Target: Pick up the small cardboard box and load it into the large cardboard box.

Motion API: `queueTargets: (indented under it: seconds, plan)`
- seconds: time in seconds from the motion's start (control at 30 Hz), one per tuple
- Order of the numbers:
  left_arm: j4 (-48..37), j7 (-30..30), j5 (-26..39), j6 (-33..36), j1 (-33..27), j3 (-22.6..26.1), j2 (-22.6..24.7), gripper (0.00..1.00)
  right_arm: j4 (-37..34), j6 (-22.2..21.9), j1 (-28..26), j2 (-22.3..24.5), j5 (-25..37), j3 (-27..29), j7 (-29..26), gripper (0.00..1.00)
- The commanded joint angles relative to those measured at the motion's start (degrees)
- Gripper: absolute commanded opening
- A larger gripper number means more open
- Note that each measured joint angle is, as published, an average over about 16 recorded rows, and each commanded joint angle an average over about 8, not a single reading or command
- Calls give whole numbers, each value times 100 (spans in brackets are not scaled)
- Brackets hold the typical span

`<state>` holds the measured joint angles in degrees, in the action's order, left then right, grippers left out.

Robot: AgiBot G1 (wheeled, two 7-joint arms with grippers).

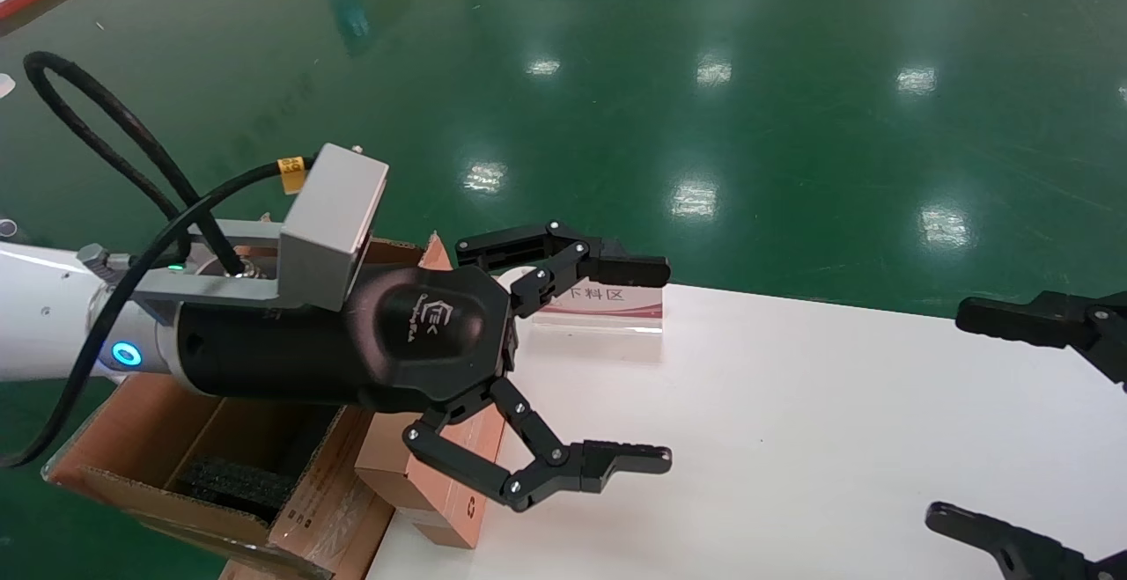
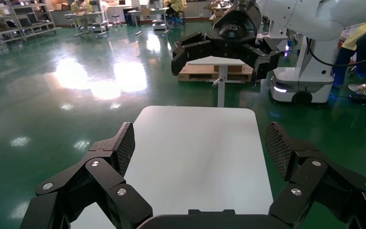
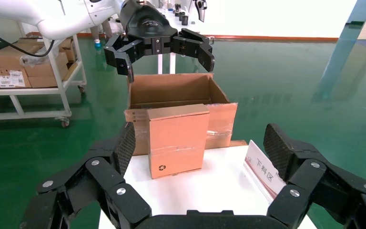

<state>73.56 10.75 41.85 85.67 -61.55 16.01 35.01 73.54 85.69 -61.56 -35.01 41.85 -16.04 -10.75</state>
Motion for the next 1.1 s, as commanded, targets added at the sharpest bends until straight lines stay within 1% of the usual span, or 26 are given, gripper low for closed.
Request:
queueTargets:
  seconds: [0.03,0.47,0.6,0.8,0.97,1.1]
  plan:
    - [0,0,0,0,0,0,0,100,0,0,0,0,0,0,0,100]
    - [-9,13,15,-15,4,6,-6,100,-2,0,-1,0,0,0,2,100]
    - [16,153,172,-132,-16,70,-48,100,-4,1,-2,0,0,-2,3,100]
    - [213,759,882,-452,-264,381,-158,100,-7,1,-4,0,-2,-5,5,100]
    - [282,1498,1671,-550,-679,778,-156,100,-8,1,-5,1,-3,-7,6,100]
    - [299,2154,2361,-484,-1106,1116,-111,100,-8,0,-6,1,-4,-9,7,100]
